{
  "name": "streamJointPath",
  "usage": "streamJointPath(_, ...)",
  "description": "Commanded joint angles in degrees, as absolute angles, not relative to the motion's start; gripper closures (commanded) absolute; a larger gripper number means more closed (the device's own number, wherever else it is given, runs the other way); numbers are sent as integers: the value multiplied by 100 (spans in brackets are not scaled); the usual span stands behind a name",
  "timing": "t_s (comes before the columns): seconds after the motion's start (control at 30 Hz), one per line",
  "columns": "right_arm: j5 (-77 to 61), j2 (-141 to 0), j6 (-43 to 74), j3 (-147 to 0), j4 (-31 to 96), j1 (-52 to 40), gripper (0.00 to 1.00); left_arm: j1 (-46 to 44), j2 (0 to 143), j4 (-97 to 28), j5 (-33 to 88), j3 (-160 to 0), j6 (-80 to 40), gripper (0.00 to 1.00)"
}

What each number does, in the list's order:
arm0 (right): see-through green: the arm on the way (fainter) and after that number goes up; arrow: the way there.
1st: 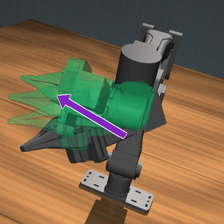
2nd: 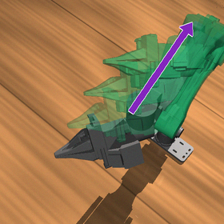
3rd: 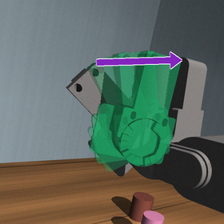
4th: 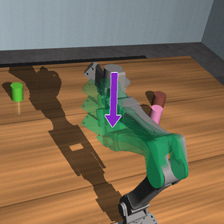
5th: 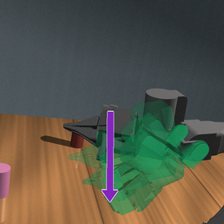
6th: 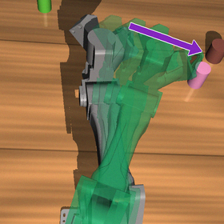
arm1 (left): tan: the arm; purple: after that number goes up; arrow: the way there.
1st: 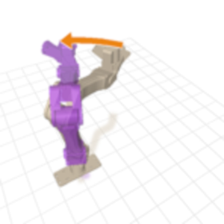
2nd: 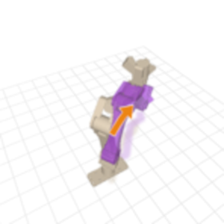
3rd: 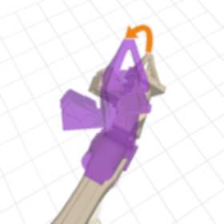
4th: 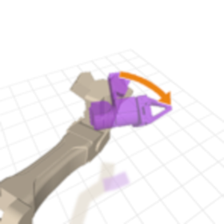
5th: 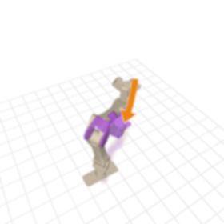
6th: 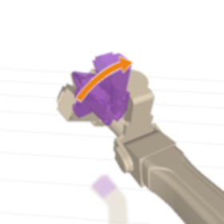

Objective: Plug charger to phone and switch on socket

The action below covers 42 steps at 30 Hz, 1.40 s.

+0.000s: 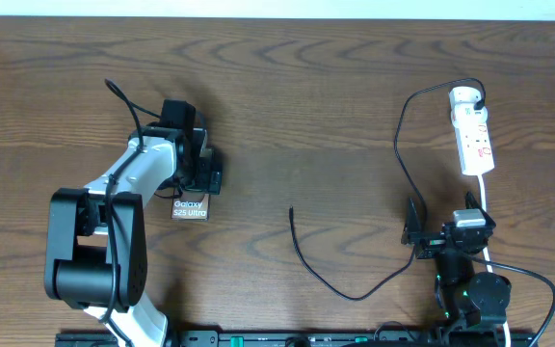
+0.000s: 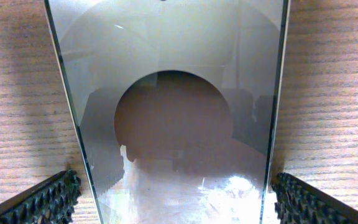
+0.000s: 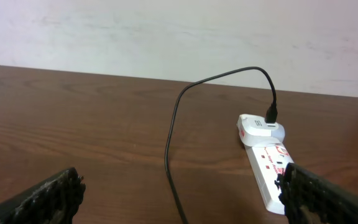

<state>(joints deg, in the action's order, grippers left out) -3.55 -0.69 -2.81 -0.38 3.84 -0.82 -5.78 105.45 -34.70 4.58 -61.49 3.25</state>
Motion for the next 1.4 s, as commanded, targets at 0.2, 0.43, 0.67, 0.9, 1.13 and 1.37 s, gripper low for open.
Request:
streamJointPath(0.2, -316, -49, -349, -32, 408, -117, 1, -554, 10967, -3573, 532, -6012, 316, 1)
streamJointPath(0.43, -316, -49, -349, -32, 408, -117, 1, -554, 10991, -3551, 532, -6012, 318, 1)
streamJointPath(0.67, -316, -49, -349, -32, 408, -117, 1, -554, 10991, -3509, 532, -6012, 318, 1)
streamJointPath(0.9, -316, -49, -349, -32, 408, -117, 1, -554, 10991, -3465, 534, -6012, 318, 8)
streamJointPath(1.13, -316, -49, -349, -32, 408, -117, 1, -554, 10991, -3463, 534, -6012, 318, 11)
streamJointPath(1.37, -316, -49, -349, -32, 408, -117, 1, -556, 10991, -3459, 534, -6012, 318, 15)
